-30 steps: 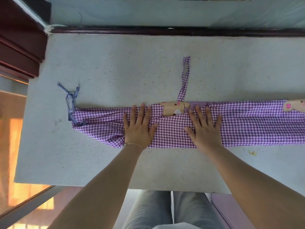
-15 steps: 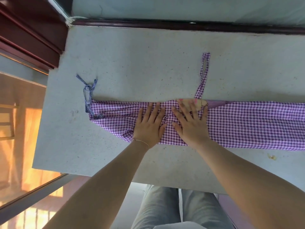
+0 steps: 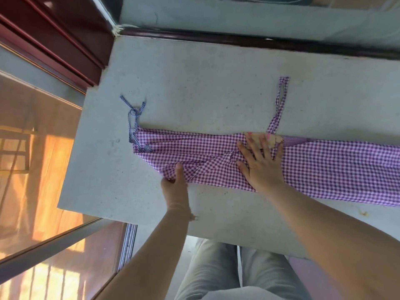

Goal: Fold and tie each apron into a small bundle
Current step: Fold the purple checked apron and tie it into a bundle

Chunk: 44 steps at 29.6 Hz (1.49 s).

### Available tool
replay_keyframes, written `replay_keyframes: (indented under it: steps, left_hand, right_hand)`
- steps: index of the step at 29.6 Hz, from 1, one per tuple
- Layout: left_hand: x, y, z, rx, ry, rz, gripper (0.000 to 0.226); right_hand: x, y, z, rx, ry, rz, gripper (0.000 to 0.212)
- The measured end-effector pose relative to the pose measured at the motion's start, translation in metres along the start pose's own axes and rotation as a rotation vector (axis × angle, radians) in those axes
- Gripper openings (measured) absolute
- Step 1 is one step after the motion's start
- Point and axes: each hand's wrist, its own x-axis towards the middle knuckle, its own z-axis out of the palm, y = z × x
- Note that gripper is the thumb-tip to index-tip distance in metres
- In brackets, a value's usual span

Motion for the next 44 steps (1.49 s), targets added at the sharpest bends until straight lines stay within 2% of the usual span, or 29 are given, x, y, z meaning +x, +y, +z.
replay_keyframes:
  steps: [2, 3, 6, 8, 11, 13, 15, 17, 18, 19, 22, 24, 26, 27, 28, 29, 30, 31, 32, 33, 34, 36, 37, 38, 39, 41, 42, 44]
  left_hand:
    - [-0.009, 0.003, 0.016, -0.260, -0.109, -0.226, 0.049]
    - [-0.011, 0.003, 0.022, -0.302, -0.167, -0.296, 0.051]
    - [-0.014, 0.004, 0.024, -0.093, -0.333, -0.393, 0.043]
    - [-0.009, 0.006, 0.016, -0.086, -0.421, -0.430, 0.029]
    - [0.001, 0.012, 0.004, -0.427, -0.510, -0.534, 0.015]
    - [0.003, 0.014, 0.005, -0.671, -0.550, -0.585, 0.015]
    - [0.003, 0.013, 0.011, -0.922, -0.527, -0.594, 0.023]
    - [0.002, 0.009, 0.021, -1.033, -0.439, -0.498, 0.030]
    - [-0.001, 0.006, 0.024, -0.986, -0.409, -0.390, 0.032]
    - [-0.007, 0.001, 0.028, -0.835, -0.389, -0.242, 0.031]
    - [-0.033, -0.014, 0.043, -0.095, -0.366, 0.153, 0.022]
    - [-0.038, -0.028, 0.049, 0.212, -0.450, 0.400, 0.036]
    - [-0.031, -0.047, 0.055, 0.551, -0.537, 0.746, 0.058]
    - [-0.026, -0.054, 0.057, 0.725, -0.533, 0.875, 0.062]
    - [-0.028, -0.062, 0.061, 0.874, -0.513, 0.933, 0.062]
    - [-0.025, -0.066, 0.062, 0.978, -0.479, 0.944, 0.061]
    - [-0.027, -0.068, 0.063, 1.046, -0.452, 0.942, 0.060]
    - [-0.027, -0.071, 0.065, 1.109, -0.430, 0.937, 0.060]
    - [-0.027, -0.073, 0.066, 1.158, -0.403, 0.935, 0.060]
    - [-0.028, -0.074, 0.068, 1.199, -0.387, 0.928, 0.060]
    - [-0.027, -0.075, 0.070, 1.234, -0.378, 0.910, 0.062]
    - [-0.028, -0.075, 0.071, 1.267, -0.360, 0.865, 0.065]
    - [-0.030, -0.076, 0.073, 1.276, -0.348, 0.870, 0.065]
    - [-0.030, -0.076, 0.074, 1.281, -0.335, 0.888, 0.066]
    - [-0.031, -0.076, 0.076, 1.292, -0.323, 0.906, 0.067]
    - [-0.030, -0.077, 0.076, 1.297, -0.301, 0.924, 0.068]
    - [-0.030, -0.078, 0.077, 1.293, -0.293, 0.931, 0.068]
    - [-0.031, -0.080, 0.079, 1.248, -0.260, 0.943, 0.068]
  right_hand:
    - [0.000, 0.001, -0.001, 0.015, -0.010, -0.002, 0.058]
    - [-0.001, 0.000, -0.002, 0.022, -0.008, -0.006, 0.059]
    - [-0.001, 0.000, -0.002, 0.025, -0.017, -0.009, 0.059]
    - [-0.001, 0.000, -0.002, 0.010, -0.013, -0.008, 0.058]
    - [0.000, 0.000, -0.002, 0.013, -0.017, -0.009, 0.059]
    - [0.000, 0.000, -0.002, 0.005, -0.014, -0.010, 0.058]
    - [0.000, 0.000, 0.000, 0.007, -0.012, -0.007, 0.058]
    - [0.001, 0.001, -0.001, 0.010, -0.011, -0.006, 0.058]
    - [0.001, -0.001, -0.002, 0.015, -0.006, -0.007, 0.058]
    - [0.000, -0.001, -0.002, 0.022, -0.002, -0.011, 0.058]
    - [-0.001, 0.001, -0.001, 0.031, 0.001, -0.021, 0.057]
    - [0.000, 0.001, -0.004, 0.068, -0.010, -0.022, 0.058]
    - [-0.002, 0.000, -0.006, 0.111, -0.036, 0.006, 0.065]
    - [-0.001, 0.002, -0.007, 0.115, -0.036, 0.023, 0.069]
    - [-0.007, 0.009, -0.010, 0.243, -0.102, 0.098, 0.071]
    - [-0.009, 0.011, -0.017, 0.438, -0.135, 0.164, 0.069]
    - [-0.015, 0.017, -0.021, 0.621, -0.045, 0.173, 0.064]
    - [-0.023, 0.022, -0.027, 0.759, 0.156, 0.147, 0.053]
    - [-0.031, 0.026, -0.033, 0.847, 0.330, 0.201, 0.042]
    - [-0.040, 0.031, -0.040, 0.962, 0.407, 0.229, 0.033]
    - [-0.047, 0.036, -0.045, 1.056, 0.426, 0.272, 0.035]
    - [-0.050, 0.039, -0.055, 1.254, 0.332, 0.425, 0.060]
    - [-0.051, 0.045, -0.057, 1.384, 0.213, 0.521, 0.074]
    - [-0.051, 0.050, -0.059, 1.390, 0.111, 0.546, 0.079]
    - [-0.053, 0.051, -0.065, 1.463, -0.004, 0.559, 0.074]
    - [-0.050, 0.050, -0.066, 1.495, -0.083, 0.555, 0.044]
    - [-0.048, 0.050, -0.061, 1.417, -0.073, 0.549, 0.029]
    - [-0.050, 0.046, -0.053, 1.392, 0.006, 0.623, 0.020]
